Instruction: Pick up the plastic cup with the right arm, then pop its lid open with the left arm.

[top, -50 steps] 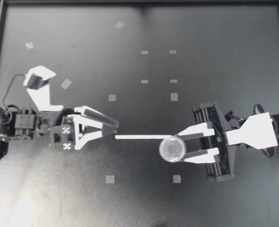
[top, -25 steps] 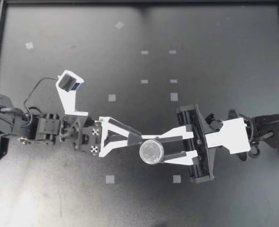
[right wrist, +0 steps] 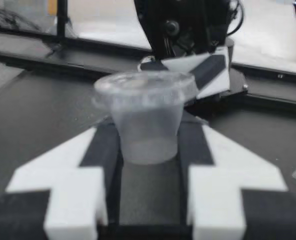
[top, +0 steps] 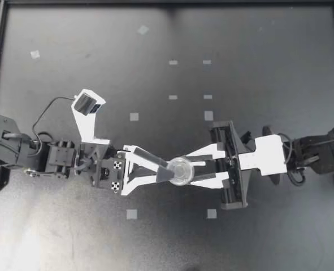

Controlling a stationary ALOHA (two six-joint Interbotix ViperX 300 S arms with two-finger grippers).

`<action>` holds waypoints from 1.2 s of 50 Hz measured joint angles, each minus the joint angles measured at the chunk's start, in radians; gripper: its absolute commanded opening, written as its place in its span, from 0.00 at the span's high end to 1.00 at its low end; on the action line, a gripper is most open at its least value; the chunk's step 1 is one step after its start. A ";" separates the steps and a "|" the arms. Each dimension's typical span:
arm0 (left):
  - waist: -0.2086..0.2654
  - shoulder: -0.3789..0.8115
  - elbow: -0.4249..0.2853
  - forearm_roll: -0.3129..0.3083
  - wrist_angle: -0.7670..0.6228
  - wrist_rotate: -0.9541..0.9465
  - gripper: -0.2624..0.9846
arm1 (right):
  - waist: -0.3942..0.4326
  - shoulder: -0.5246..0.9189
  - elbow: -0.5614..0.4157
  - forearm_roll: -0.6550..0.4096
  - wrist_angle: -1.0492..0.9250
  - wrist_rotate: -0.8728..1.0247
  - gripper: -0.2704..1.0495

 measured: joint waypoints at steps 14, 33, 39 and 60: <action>0.000 -0.044 -0.002 0.012 -0.026 0.044 0.16 | 0.000 0.006 -0.008 0.002 0.011 0.063 0.63; -0.012 -0.144 -0.034 0.018 -0.110 0.146 0.16 | -0.014 0.074 0.006 0.009 0.077 0.152 0.63; 0.000 -0.149 -0.029 0.018 -0.115 0.164 0.16 | -0.014 0.075 0.006 0.009 0.077 0.155 0.63; 0.060 -0.170 0.098 0.020 -0.110 0.512 0.16 | 0.040 -0.046 0.006 0.006 0.080 0.249 0.63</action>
